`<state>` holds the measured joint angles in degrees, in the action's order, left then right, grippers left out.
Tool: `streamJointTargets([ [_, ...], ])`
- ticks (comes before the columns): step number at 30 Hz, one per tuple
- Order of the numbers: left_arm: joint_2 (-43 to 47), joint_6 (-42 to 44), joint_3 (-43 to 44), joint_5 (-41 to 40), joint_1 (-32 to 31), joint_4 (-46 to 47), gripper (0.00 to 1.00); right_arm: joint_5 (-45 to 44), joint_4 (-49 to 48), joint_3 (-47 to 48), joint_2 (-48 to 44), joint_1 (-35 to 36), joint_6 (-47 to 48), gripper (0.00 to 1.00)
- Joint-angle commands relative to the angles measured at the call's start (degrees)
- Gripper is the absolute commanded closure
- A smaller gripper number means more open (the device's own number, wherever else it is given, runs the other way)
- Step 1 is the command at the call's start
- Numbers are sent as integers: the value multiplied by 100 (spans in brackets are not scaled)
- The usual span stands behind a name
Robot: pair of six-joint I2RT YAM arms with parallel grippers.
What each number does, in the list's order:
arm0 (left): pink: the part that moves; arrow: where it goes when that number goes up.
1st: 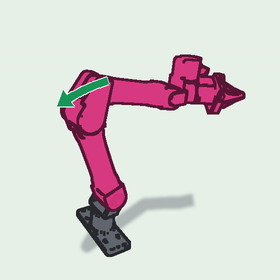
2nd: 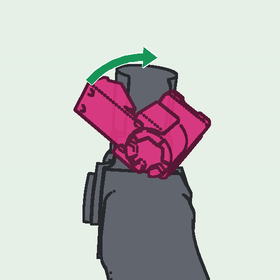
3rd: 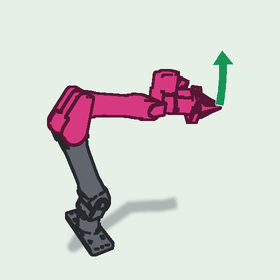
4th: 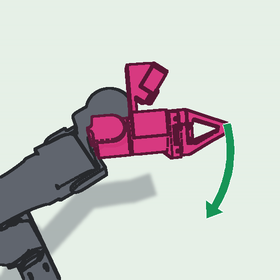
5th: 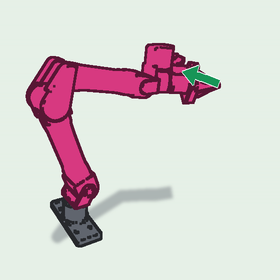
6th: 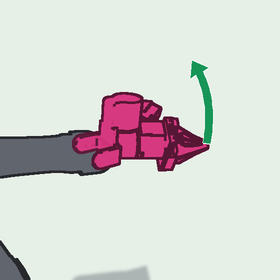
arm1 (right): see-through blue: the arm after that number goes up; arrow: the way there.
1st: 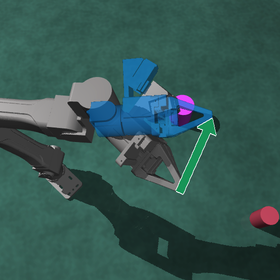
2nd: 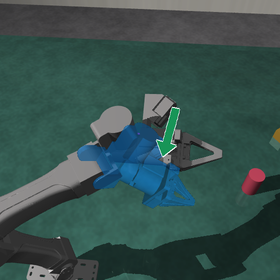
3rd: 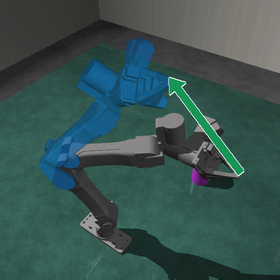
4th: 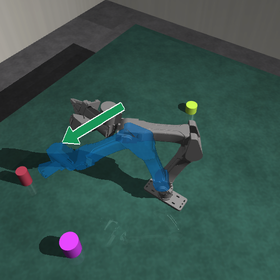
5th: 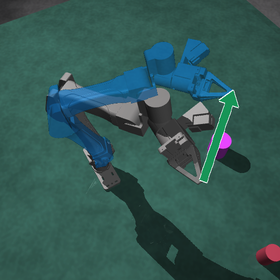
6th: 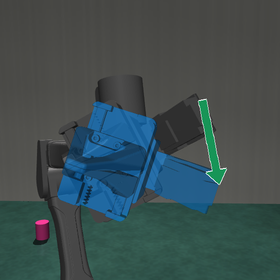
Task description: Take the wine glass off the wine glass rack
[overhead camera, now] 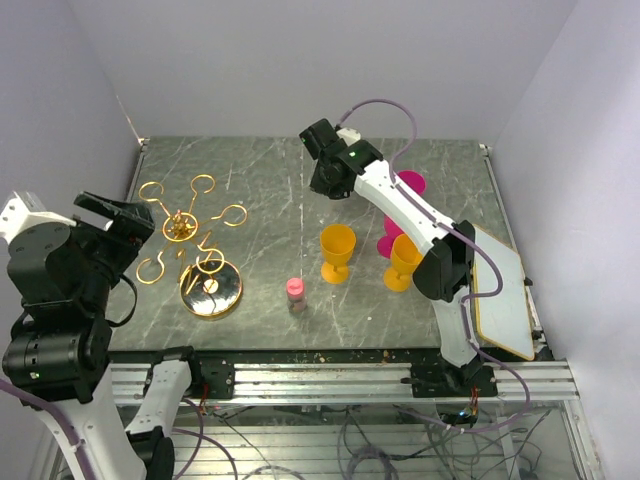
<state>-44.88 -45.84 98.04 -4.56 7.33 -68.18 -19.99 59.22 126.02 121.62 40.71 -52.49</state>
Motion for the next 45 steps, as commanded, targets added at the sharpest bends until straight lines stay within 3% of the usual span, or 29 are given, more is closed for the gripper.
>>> streamJointTargets([
  [1, 114, -73, -316, -793, -28, -466, 6, -417, 257, 282, 176, -115, -70, 100],
  [5, -30, -313, -334, -1115, -28, -737, 3, -423, 265, 233, 248, -160, -99, 100],
  [12, -181, -1037, -514, -1208, -34, -1001, 7, -424, 128, 27, 262, -202, -190, 100],
  [15, -257, -1541, -546, -1514, -45, -1375, 23, -289, 123, -30, 282, -248, -218, 95],
  [16, -258, -1716, -582, -1555, -50, -1448, 24, -249, 139, -28, 291, -267, -244, 94],
  [23, -186, -2212, -663, -1860, -98, -1595, 17, -184, 89, -168, 241, -340, -311, 85],
  [28, -10, -2437, -720, -2112, -170, -1671, 14, -163, 135, -137, 248, -380, -310, 72],
  [33, 199, -2464, -916, -2267, -228, -1555, 9, -182, 237, 58, 133, -382, -267, 52],
  [35, 217, -2526, -1061, -2169, -229, -1402, 6, -300, 225, 116, -82, -384, -250, 33],
  [45, -207, -2799, -1176, -2418, -238, -736, 15, -1091, -141, -355, -1184, -362, 58, 1],
])
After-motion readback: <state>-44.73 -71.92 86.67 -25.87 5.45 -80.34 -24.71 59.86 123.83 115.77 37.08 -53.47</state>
